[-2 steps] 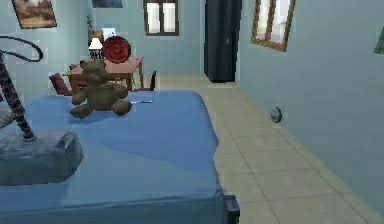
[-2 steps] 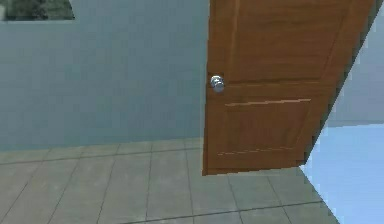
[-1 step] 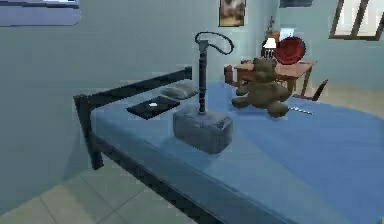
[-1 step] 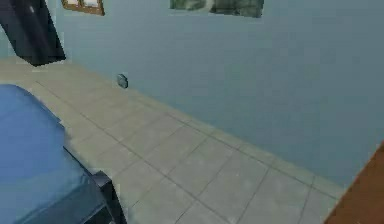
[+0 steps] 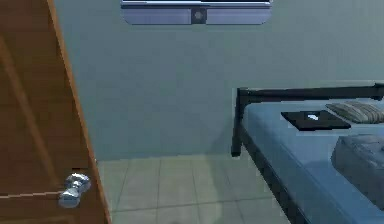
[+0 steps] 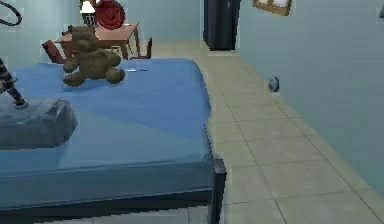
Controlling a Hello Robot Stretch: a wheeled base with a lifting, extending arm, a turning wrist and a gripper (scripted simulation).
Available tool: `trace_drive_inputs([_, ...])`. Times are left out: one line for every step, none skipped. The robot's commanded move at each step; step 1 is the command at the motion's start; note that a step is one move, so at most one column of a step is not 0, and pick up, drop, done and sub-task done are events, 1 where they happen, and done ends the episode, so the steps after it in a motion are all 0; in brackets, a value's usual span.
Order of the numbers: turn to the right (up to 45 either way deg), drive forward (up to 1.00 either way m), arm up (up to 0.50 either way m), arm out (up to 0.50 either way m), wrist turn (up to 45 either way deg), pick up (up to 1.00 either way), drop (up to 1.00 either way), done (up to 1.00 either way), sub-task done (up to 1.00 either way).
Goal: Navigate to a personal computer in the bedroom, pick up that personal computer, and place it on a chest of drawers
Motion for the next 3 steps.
trace_drive_inputs([-45.0,0.0,0.0,0.0,0.0,0.0,0.0,0.0,0.0])
trace_drive_inputs([-9.0,0.0,0.0,0.0,0.0,0.0,0.0,0.0,0.0])
trace_drive_inputs([45.0,0.0,0.0,0.0,0.0,0.0,0.0,0.0,0.0])
